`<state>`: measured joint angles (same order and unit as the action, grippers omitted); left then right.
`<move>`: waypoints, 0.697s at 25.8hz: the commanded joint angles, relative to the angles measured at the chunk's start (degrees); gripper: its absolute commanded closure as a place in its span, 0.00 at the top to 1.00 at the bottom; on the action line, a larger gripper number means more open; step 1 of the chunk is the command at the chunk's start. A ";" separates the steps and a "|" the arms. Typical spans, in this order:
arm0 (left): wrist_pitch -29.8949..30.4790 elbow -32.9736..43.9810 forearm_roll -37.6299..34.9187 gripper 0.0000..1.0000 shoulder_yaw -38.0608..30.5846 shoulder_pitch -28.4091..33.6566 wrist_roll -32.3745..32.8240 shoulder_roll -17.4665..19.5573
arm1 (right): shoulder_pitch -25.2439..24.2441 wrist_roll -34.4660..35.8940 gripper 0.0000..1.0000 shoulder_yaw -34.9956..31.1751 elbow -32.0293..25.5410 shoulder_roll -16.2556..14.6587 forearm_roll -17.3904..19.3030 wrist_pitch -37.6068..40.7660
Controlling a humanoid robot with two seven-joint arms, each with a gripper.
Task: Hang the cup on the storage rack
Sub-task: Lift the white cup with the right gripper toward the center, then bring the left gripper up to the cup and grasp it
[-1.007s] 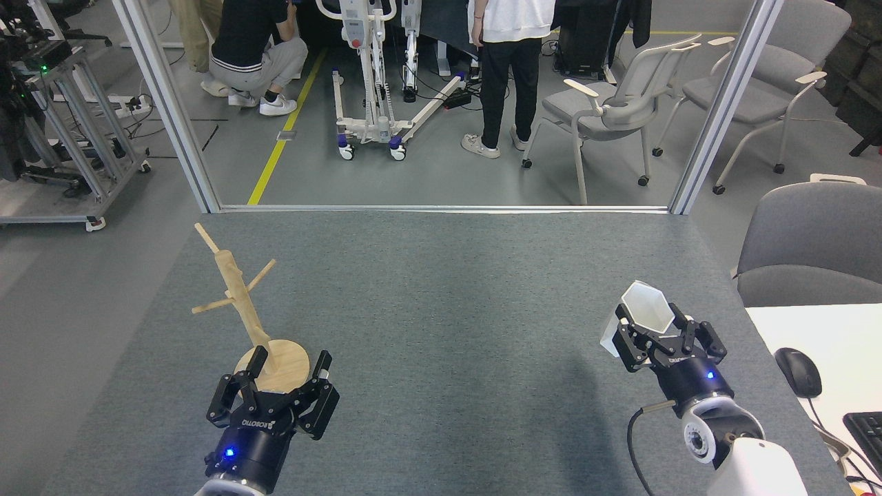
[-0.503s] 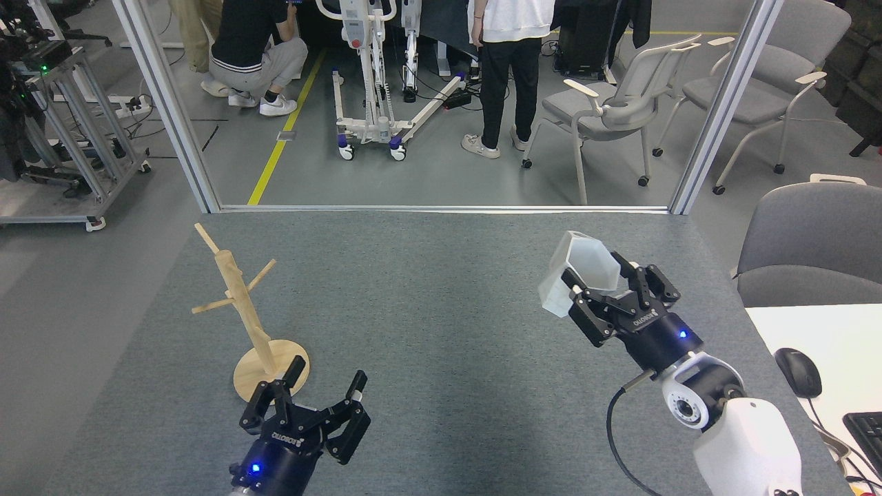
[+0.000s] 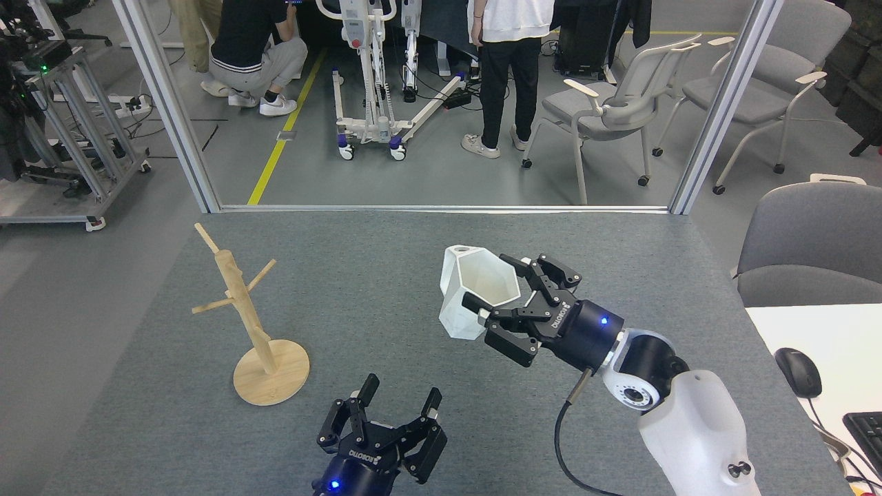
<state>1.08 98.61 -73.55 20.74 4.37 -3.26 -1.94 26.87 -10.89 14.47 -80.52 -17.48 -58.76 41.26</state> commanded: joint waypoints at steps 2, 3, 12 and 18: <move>-7.76 0.01 -0.10 0.96 3.61 -0.15 1.24 -1.84 | -0.24 -7.30 0.00 3.99 -5.78 0.96 -0.04 -14.18; -8.91 -0.17 -0.45 0.96 4.22 -0.24 1.24 -1.93 | -0.15 -8.18 0.00 5.22 -6.66 0.96 -0.04 -19.11; -18.66 -1.22 -11.97 0.96 8.18 -1.47 6.86 -4.30 | 2.66 -15.47 0.00 10.85 -10.62 0.34 -0.22 -43.19; -24.64 -2.54 -13.46 0.96 12.66 -7.27 11.96 -5.27 | 4.77 -18.64 0.00 14.10 -12.11 0.87 -1.01 -53.83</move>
<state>-20.78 96.89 -86.29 31.28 -0.10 5.87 -6.78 30.96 -28.39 27.27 -92.02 -16.94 -59.25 -8.05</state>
